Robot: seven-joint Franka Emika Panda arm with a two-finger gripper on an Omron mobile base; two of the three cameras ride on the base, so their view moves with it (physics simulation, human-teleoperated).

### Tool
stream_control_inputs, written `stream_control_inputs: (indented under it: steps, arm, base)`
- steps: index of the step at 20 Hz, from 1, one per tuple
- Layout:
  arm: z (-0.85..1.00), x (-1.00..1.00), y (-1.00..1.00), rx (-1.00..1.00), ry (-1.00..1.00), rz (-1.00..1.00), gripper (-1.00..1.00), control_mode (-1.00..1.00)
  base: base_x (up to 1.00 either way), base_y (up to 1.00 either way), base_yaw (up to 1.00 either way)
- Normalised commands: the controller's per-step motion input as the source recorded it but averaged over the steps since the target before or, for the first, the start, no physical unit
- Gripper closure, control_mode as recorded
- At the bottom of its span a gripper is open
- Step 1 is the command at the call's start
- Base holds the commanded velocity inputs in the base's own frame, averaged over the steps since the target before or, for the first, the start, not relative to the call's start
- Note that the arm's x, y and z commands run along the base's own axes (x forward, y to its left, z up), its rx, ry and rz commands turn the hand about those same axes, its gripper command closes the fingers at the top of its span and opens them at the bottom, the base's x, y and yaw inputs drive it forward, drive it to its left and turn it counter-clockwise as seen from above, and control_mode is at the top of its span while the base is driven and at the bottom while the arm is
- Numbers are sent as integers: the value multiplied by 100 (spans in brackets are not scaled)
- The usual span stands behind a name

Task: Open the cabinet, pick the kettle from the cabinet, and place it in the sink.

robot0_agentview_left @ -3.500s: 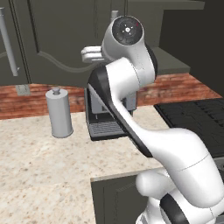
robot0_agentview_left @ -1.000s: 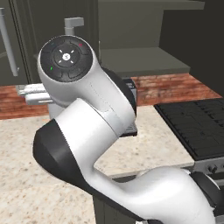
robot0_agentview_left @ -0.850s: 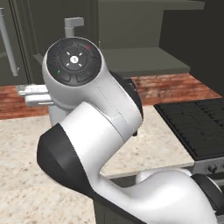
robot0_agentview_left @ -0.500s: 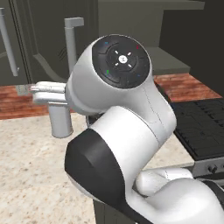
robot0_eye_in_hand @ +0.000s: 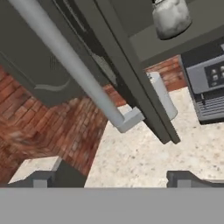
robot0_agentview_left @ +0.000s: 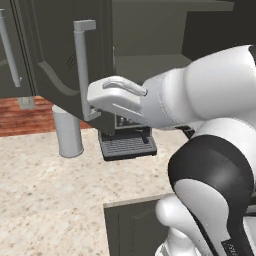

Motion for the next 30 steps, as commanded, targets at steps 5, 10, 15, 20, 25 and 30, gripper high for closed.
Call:
stream_control_inputs:
  steps: [5, 10, 15, 20, 25, 30]
  arm:
    - [-4, 1, -49, 16, 0, 21, -100, -100]
    - [-1, 21, -43, 12, 4, 13, -100, -100]
    - [5, 13, -39, 12, 7, 9, -100, -100]
    - [10, 18, -22, 7, 18, 2, -100, -100]
    - [0, 38, -6, 6, 21, 0, -100, -100]
    - [7, 31, -8, 16, 13, 13, -100, -100]
  base:
    - [0, 0, 0]
    - [0, 0, 0]
    - [0, 0, 0]
    - [0, 0, 0]
    - [0, 0, 0]
    - [0, 0, 0]
